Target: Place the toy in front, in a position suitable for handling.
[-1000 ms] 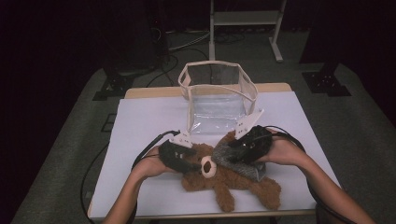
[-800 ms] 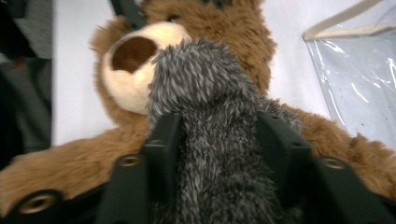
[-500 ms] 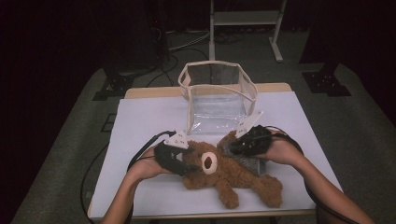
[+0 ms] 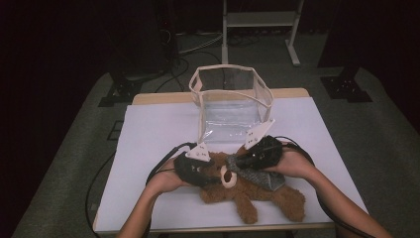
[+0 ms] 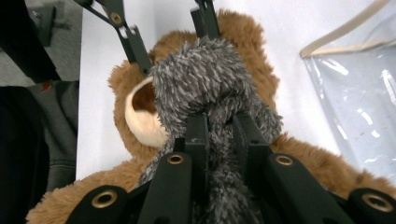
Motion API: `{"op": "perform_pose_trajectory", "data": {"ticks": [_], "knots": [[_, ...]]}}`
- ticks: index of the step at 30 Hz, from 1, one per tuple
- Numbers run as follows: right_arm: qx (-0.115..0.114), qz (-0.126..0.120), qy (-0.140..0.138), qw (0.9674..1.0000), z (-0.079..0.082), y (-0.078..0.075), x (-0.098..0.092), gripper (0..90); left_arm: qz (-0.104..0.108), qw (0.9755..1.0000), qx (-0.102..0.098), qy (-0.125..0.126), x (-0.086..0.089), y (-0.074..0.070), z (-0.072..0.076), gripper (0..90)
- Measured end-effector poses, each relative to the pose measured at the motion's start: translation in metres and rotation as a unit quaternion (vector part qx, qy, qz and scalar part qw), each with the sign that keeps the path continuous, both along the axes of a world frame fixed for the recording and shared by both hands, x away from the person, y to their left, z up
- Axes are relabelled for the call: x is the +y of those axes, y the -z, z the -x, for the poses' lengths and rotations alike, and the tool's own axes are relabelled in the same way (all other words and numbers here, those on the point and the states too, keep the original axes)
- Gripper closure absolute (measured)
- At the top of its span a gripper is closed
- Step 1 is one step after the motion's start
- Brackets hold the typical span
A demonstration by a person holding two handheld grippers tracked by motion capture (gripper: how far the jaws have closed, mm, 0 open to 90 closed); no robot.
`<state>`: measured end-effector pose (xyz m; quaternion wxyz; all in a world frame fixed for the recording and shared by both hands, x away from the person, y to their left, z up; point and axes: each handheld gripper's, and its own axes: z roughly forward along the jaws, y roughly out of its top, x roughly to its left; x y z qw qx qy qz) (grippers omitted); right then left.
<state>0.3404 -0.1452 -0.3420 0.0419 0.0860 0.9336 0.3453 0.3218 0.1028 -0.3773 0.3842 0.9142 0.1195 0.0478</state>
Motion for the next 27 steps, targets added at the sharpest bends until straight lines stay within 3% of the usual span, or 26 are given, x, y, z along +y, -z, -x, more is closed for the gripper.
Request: {"op": "perform_pose_trajectory", "data": {"ticks": [5, 9, 12, 17, 20, 21, 27], "knots": [[0.023, -0.016, 0.02, 0.9994, -0.006, 0.003, -0.016, 77.3, 0.008, 0.9997, -0.014, -0.016, 0.017, -0.006, 0.005, 41.3], [0.014, -0.033, 0.016, 0.9992, -0.007, -0.009, -0.013, 77.3, 0.028, 0.9994, -0.013, -0.015, 0.025, 0.004, 0.009, 48.7], [0.016, -0.036, 0.006, 0.9992, -0.008, -0.011, -0.001, 77.2, 0.036, 0.9991, -0.016, -0.013, 0.023, 0.009, 0.009, 53.0], [0.031, -0.037, -0.002, 0.9989, -0.013, -0.001, 0.019, 77.3, 0.04, 0.999, -0.019, -0.011, 0.016, 0.015, 0.007, 54.7], [0.042, -0.044, -0.002, 0.9982, -0.017, 0.002, 0.018, 77.3, 0.043, 0.9988, -0.02, -0.01, 0.016, 0.015, 0.007, 54.9], [0.059, -0.053, 0.002, 0.9968, -0.021, 0.005, 0.013, 77.3, 0.047, 0.9987, -0.019, -0.011, 0.015, 0.015, 0.007, 54.9], [0.064, -0.052, 0.013, 0.9965, -0.024, 0.002, 0.004, 77.3, 0.041, 0.9988, -0.025, -0.001, 0.003, 0.013, 0.006, 55.0]]}}
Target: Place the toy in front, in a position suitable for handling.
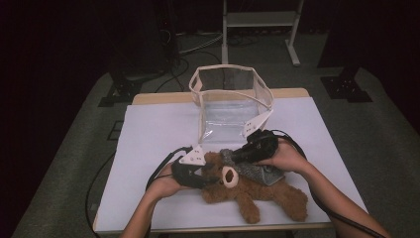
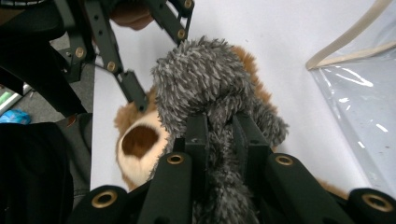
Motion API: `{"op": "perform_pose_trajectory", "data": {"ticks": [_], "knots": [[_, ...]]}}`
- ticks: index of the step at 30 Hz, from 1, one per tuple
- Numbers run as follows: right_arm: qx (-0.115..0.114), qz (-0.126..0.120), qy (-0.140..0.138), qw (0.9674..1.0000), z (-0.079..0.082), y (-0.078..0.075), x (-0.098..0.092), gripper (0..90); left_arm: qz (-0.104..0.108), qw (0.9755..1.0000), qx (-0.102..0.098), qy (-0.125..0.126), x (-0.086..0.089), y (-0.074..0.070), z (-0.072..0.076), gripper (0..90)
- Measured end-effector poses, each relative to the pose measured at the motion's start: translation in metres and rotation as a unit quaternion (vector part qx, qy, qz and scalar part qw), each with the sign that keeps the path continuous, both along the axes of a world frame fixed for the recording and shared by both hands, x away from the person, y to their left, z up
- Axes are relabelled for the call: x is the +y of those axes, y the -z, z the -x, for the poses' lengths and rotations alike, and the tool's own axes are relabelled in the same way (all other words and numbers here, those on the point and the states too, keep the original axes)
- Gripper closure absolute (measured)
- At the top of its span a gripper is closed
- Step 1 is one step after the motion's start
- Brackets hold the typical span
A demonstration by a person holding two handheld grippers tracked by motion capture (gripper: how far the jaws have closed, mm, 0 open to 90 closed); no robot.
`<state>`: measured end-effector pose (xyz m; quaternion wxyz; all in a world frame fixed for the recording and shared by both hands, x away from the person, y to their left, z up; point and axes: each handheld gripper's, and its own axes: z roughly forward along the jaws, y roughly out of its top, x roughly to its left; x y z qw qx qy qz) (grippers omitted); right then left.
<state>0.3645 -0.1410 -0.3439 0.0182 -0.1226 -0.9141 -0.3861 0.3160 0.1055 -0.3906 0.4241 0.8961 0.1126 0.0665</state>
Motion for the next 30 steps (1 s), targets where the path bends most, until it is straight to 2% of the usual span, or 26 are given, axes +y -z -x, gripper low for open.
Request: {"op": "perform_pose_trajectory", "data": {"ticks": [7, 12, 17, 22, 27, 30], "knots": [[-0.005, 0.004, 0.001, 1.0, -0.008, -0.006, 0.012, 77.3, -0.001, 0.9999, 0.0, 0.011, -0.013, 0.0, -0.001, 55.0], [0.003, 0.004, 0.005, 1.0, -0.019, 0.0, 0.031, 77.2, -0.003, 0.9998, -0.001, 0.019, -0.018, 0.0, -0.001, 54.9], [0.013, 0.011, 0.009, 0.9998, -0.027, 0.006, 0.038, 77.2, -0.001, 0.9998, -0.001, 0.019, -0.018, 0.0, -0.002, 54.6], [0.011, 0.017, 0.011, 0.9997, -0.024, 0.004, 0.022, 77.3, 0.002, 0.9999, 0.004, 0.015, -0.016, 0.001, -0.004, 54.0], [0.001, 0.022, 0.017, 0.9996, -0.009, 0.0, -0.005, 77.3, 0.001, 0.9999, 0.005, 0.015, -0.015, 0.001, -0.006, 53.8], [0.001, 0.015, 0.02, 0.9997, 0.004, -0.005, -0.019, 77.3, 0.003, 0.9999, 0.01, 0.007, -0.014, 0.001, -0.009, 53.5]]}}
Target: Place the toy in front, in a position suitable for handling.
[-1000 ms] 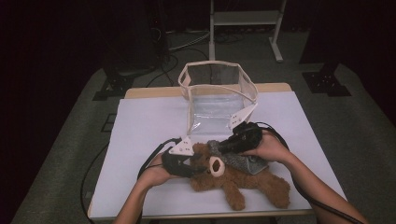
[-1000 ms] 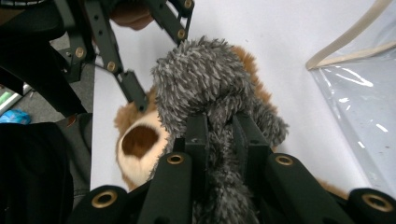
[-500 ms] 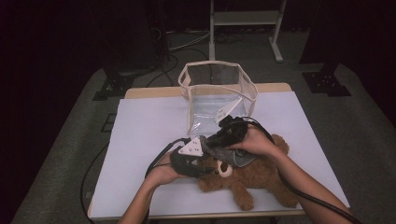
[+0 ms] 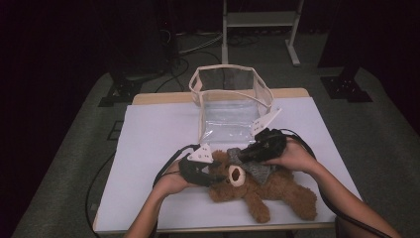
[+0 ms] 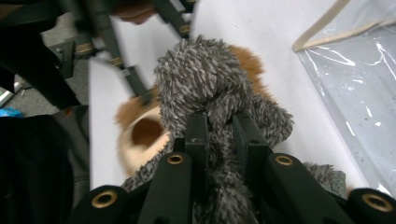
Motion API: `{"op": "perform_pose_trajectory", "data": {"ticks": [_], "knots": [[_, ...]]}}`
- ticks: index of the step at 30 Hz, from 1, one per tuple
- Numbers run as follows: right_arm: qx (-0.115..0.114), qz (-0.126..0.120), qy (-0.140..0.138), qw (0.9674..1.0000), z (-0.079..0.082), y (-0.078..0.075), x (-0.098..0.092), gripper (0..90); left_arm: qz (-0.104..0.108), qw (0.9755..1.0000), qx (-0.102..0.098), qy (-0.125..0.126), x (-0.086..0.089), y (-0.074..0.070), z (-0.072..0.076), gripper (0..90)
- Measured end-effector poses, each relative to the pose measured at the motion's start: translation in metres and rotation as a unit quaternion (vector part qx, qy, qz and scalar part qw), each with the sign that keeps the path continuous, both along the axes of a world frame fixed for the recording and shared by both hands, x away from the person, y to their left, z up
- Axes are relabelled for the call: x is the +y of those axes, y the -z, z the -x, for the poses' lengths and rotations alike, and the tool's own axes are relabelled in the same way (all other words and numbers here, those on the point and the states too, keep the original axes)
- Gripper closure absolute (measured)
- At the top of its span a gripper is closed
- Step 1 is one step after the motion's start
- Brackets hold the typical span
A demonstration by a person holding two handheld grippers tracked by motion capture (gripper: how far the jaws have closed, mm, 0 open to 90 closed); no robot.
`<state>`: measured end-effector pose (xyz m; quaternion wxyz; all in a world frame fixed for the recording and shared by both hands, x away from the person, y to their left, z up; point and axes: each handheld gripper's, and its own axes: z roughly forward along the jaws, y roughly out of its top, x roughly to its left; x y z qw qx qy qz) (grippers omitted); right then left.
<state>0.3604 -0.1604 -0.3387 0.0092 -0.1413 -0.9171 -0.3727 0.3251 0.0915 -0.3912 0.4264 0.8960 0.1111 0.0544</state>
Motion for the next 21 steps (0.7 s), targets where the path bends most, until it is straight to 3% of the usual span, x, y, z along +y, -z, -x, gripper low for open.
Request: {"op": "perform_pose_trajectory", "data": {"ticks": [6, 8, 10, 12, 15, 18, 19, 20, 21], "knots": [[-0.02, -0.019, -0.025, 0.9993, 0.033, -0.013, -0.01, 77.3, -0.005, 0.9999, 0.003, -0.016, 0.002, -0.002, -0.009, 52.8], [-0.02, -0.022, -0.027, 0.9992, 0.037, -0.014, -0.01, 77.3, -0.003, 0.9998, 0.004, -0.021, 0.002, -0.003, -0.012, 52.7], [-0.036, -0.006, -0.031, 0.9988, 0.044, -0.007, -0.004, 77.3, -0.003, 0.9995, 0.007, -0.03, 0.003, -0.004, -0.018, 52.2], [-0.043, 0.011, -0.022, 0.9988, 0.041, 0.001, 0.001, 77.3, -0.003, 0.9994, 0.005, -0.035, 0.003, -0.006, -0.02, 52.0], [-0.051, 0.012, -0.014, 0.9986, 0.035, 0.005, 0.003, 77.3, 0.0, 0.9992, 0.0, -0.04, 0.008, -0.01, -0.022, 52.1], [-0.069, 0.018, 0.01, 0.9974, 0.021, 0.003, 0.001, 77.4, 0.018, 0.9991, 0.001, -0.039, 0.02, -0.017, -0.021, 51.9], [-0.069, 0.018, 0.01, 0.9974, 0.021, 0.003, 0.001, 77.4, 0.018, 0.9991, 0.001, -0.039, 0.02, -0.017, -0.021, 51.9], [-0.065, 0.013, 0.023, 0.9975, 0.011, 0.005, -0.001, 77.4, 0.017, 0.9992, 0.002, -0.036, 0.022, -0.016, -0.021, 52.1], [-0.067, 0.013, 0.028, 0.9973, 0.006, 0.005, -0.001, 77.3, 0.007, 0.9993, 0.004, -0.035, 0.021, -0.012, -0.021, 52.5]]}}
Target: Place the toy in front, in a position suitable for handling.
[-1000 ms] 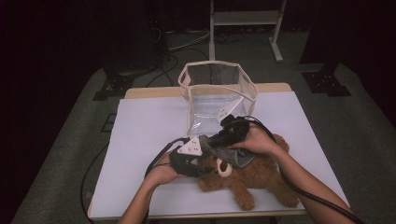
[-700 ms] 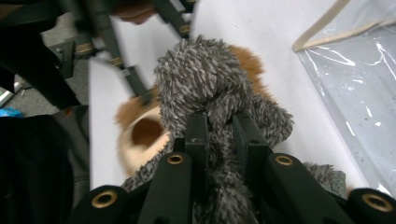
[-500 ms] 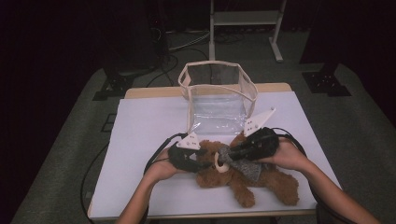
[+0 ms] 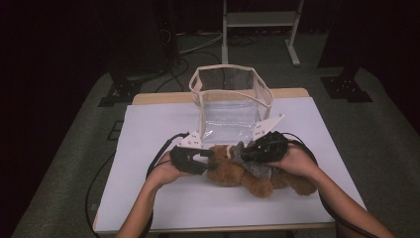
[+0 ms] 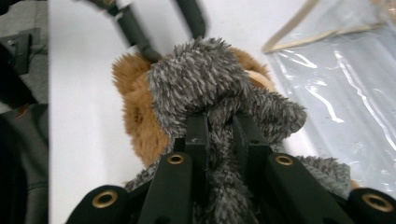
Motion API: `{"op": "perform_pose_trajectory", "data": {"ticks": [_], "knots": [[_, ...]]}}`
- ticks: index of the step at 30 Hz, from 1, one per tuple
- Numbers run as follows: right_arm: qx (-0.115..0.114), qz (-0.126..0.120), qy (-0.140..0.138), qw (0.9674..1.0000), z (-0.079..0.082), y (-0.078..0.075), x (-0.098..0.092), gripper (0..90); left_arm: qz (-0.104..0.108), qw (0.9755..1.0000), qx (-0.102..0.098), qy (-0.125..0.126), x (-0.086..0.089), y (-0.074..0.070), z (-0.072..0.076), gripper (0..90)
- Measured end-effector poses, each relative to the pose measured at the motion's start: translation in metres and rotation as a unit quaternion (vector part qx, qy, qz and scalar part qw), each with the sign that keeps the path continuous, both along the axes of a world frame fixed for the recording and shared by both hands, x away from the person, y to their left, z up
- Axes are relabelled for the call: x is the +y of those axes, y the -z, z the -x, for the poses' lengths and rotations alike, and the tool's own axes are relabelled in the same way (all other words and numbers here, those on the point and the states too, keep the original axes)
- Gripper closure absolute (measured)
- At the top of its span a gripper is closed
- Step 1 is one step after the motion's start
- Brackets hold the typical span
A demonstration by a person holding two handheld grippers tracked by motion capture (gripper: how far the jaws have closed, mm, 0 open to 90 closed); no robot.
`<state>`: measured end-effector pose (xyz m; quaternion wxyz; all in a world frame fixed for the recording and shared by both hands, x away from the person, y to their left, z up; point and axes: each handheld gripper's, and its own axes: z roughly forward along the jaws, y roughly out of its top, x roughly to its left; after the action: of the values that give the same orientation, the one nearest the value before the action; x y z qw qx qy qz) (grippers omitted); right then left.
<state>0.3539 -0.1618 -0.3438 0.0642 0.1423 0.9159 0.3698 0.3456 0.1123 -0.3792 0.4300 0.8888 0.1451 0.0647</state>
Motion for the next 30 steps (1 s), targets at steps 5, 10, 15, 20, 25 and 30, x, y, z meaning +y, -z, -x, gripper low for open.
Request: {"op": "perform_pose_trajectory", "data": {"ticks": [5, 10, 15, 20, 25, 30], "knots": [[-0.003, -0.009, -0.001, 1.0, -0.001, -0.007, 0.004, 77.3, -0.001, 1.0, 0.009, -0.002, -0.005, 0.014, -0.004, 55.7], [-0.021, 0.01, -0.041, 0.9989, 0.017, -0.013, 0.027, 77.3, 0.0, 1.0, 0.007, -0.007, -0.009, 0.014, -0.01, 56.1], [-0.018, 0.03, -0.046, 0.9983, 0.011, -0.002, 0.033, 77.5, 0.002, 0.9999, 0.007, -0.011, 0.0, 0.012, -0.011, 54.6], [-0.009, 0.03, -0.026, 0.9992, 0.009, 0.0, 0.01, 77.5, 0.003, 0.9999, 0.015, -0.003, 0.01, 0.014, -0.005, 52.9], [-0.02, 0.035, -0.04, 0.9984, 0.017, -0.005, 0.02, 77.5, -0.001, 0.9999, 0.014, -0.002, 0.007, 0.023, -0.002, 53.0], [-0.032, 0.047, -0.069, 0.996, 0.024, -0.008, 0.043, 77.5, 0.002, 0.9999, 0.012, -0.003, 0.003, 0.024, -0.004, 53.2]]}}
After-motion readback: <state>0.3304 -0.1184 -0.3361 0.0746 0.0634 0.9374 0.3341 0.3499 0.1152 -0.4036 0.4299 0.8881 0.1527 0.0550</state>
